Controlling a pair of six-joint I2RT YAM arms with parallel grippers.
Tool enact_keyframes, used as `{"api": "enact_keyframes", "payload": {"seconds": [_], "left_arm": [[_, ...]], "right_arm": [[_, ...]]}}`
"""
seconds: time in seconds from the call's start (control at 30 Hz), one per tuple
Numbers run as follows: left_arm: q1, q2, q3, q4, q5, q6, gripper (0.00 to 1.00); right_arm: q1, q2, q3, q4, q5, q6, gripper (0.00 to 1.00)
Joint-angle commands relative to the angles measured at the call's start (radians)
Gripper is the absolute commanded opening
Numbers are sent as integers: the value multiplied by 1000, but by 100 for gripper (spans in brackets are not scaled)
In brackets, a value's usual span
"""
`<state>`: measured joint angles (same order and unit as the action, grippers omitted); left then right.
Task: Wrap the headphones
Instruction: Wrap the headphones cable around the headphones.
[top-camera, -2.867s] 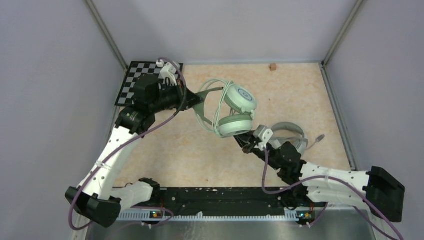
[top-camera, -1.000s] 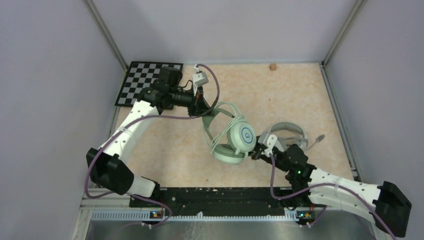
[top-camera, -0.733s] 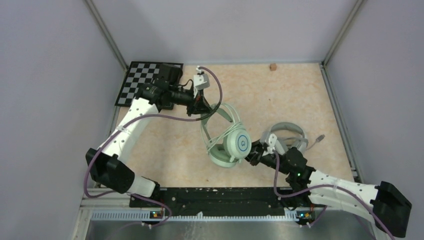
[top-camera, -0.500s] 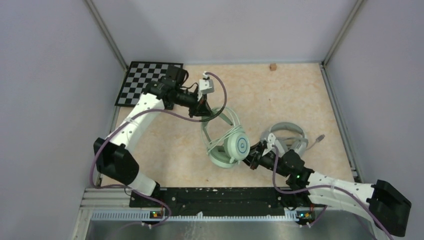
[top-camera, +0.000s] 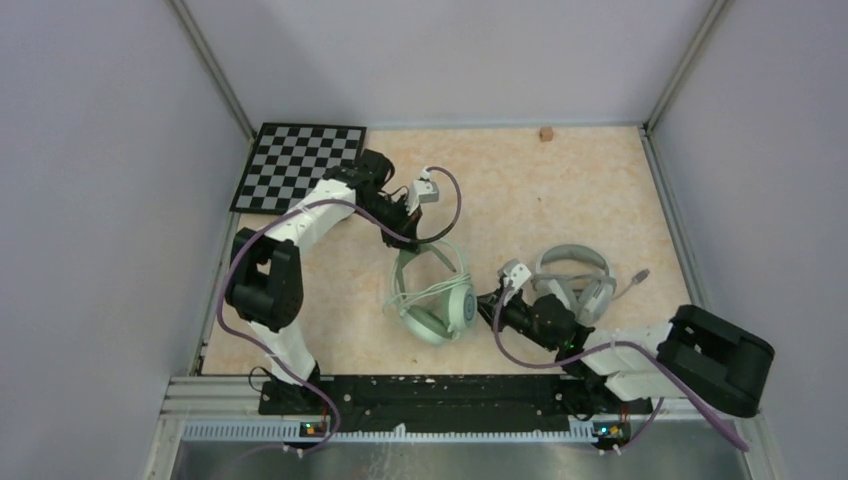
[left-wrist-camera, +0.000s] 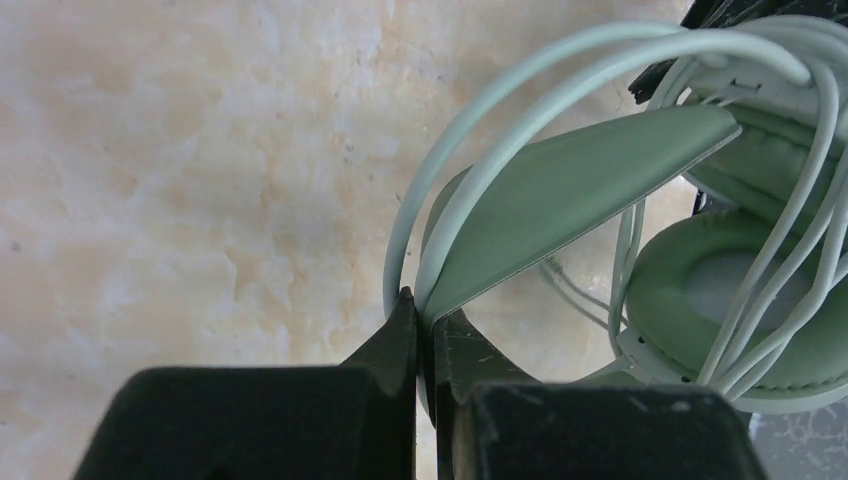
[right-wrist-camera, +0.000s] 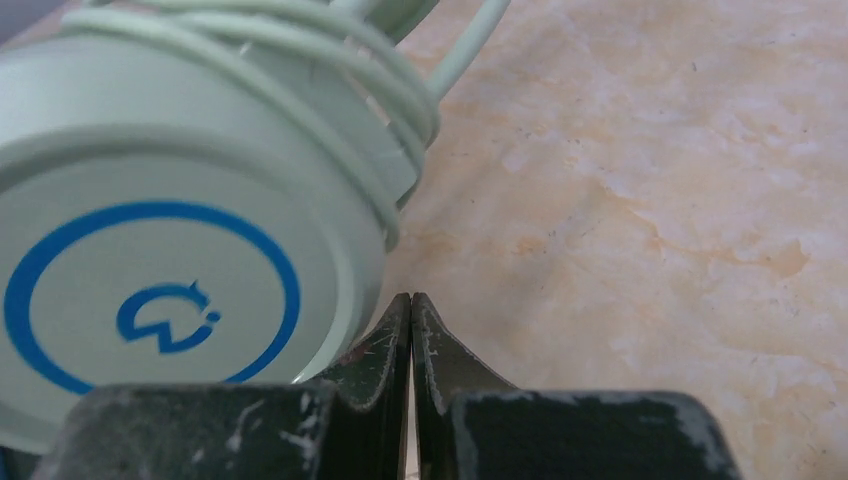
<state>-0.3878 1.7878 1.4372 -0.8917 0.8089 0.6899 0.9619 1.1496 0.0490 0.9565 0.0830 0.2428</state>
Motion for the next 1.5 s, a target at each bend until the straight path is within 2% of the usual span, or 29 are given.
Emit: {"api": "enact_keyframes", "payload": {"seconds": [0.0, 0.13, 0.27, 0.33, 0.4, 0.5, 0.67, 0.8, 0.9, 1.03, 1.2, 1.3, 1.33, 1.47], "left_arm": [[0, -36, -61, 53, -17, -110, 0], [4, -35, -75, 4, -121, -45, 0], [9, -62, -116, 35, -185, -4, 0], [10, -63, -124, 33, -196, 9, 0], [16, -64, -131, 31, -194, 22, 0], [32, -77, -147, 44, -170, 37, 0], [54, -102, -165, 67, -151, 86, 0], [68, -91, -95, 40, -56, 113, 0], [79, -55, -36, -2, -57, 89, 0], [125, -49, -52, 1, 33, 50, 0], [168, -99, -136, 70, 75, -2, 0], [203, -120, -146, 94, 123, -15, 0], [217, -123, -142, 99, 159, -15, 0], [236, -109, -115, 80, 230, -8, 0]], "right_arm": [[-5, 115, 112, 91, 2, -50, 1], [0, 71, 80, 116, 58, 23, 5], [0, -51, 86, -12, 115, 54, 8], [0, -106, 100, -81, 59, 69, 16], [1, -155, 110, -162, 3, 100, 28], [1, -238, 110, -282, 6, 178, 32], [2, -335, 108, -363, 18, 289, 36], [1, -346, 168, -464, 9, 290, 40], [4, -320, 193, -509, -11, 324, 40], [22, -270, 135, -376, 22, 540, 35], [51, -252, 142, -424, 147, 686, 35], [76, -266, 123, -432, 216, 646, 36], [77, -265, 105, -386, 214, 606, 37], [113, -197, -34, 15, 194, 406, 39]]}}
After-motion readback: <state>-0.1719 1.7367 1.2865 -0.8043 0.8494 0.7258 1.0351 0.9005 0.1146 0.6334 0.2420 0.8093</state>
